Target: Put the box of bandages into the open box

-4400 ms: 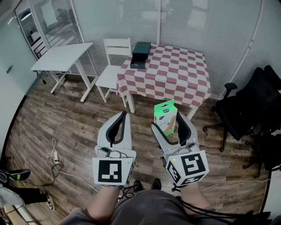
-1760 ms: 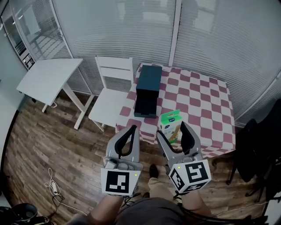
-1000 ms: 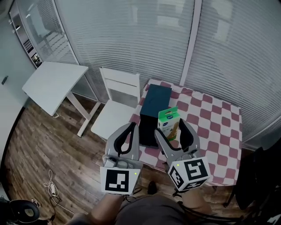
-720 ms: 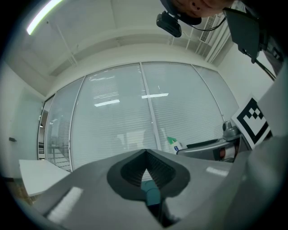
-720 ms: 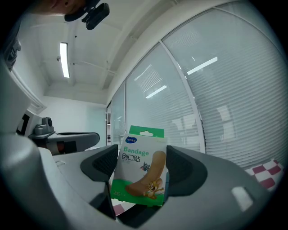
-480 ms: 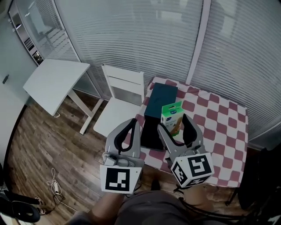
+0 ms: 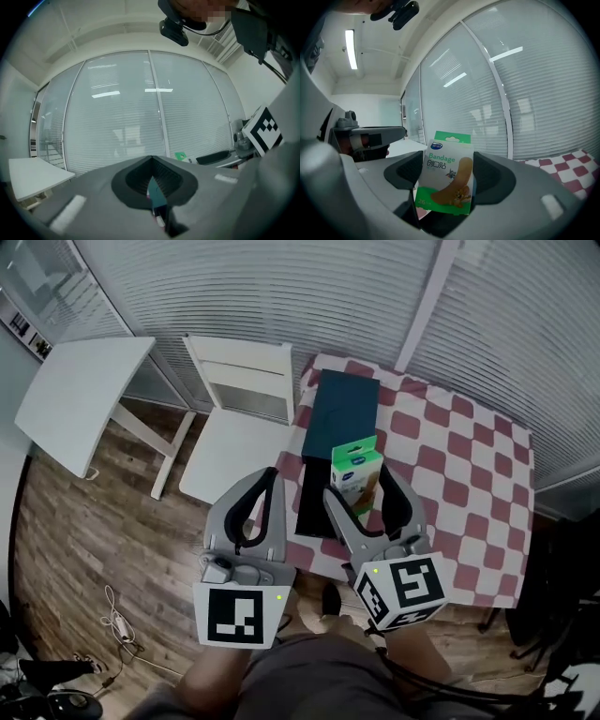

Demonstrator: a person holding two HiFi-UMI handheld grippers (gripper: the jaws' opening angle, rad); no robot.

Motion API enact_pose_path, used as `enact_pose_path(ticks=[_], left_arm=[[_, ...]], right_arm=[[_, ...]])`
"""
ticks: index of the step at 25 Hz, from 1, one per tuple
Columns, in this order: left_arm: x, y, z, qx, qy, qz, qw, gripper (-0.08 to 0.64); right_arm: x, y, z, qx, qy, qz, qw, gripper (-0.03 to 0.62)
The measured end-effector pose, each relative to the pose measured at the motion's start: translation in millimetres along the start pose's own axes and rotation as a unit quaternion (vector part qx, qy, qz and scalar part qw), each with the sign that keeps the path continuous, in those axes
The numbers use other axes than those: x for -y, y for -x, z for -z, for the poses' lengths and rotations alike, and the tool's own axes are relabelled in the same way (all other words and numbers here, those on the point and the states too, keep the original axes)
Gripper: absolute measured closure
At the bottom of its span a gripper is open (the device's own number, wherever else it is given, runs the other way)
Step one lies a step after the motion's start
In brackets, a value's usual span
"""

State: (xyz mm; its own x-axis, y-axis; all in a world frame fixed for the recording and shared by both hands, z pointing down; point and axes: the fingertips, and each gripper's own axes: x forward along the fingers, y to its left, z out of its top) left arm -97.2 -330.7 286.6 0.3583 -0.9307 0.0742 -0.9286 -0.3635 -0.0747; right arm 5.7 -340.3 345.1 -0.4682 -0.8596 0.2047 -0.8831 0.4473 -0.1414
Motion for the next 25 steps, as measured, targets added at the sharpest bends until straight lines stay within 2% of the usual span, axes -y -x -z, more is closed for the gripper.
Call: enact_pose_path(ticks=[11, 17, 25], left_arm=[[-16.3, -18.0, 79.6, -0.075, 0.026, 0.052, 0.9955, 0.56], [-29.3, -30.2, 110.3, -0.095, 0.037, 0.068, 0.9925, 0.56], [-26.3, -47.0, 131.4, -0.11, 0.049, 0.098, 0.9879, 0.56]], right_arm=[[-0.3, -26.1, 95.0, -0.085, -0.041, 0.045, 0.995, 0.229], [-2.5, -33.7, 132.2, -0.123, -0.014, 0.069, 0.99, 0.229], [8.7, -34.5, 157.7, -0.165, 0.002, 0.107, 0.98, 0.229]])
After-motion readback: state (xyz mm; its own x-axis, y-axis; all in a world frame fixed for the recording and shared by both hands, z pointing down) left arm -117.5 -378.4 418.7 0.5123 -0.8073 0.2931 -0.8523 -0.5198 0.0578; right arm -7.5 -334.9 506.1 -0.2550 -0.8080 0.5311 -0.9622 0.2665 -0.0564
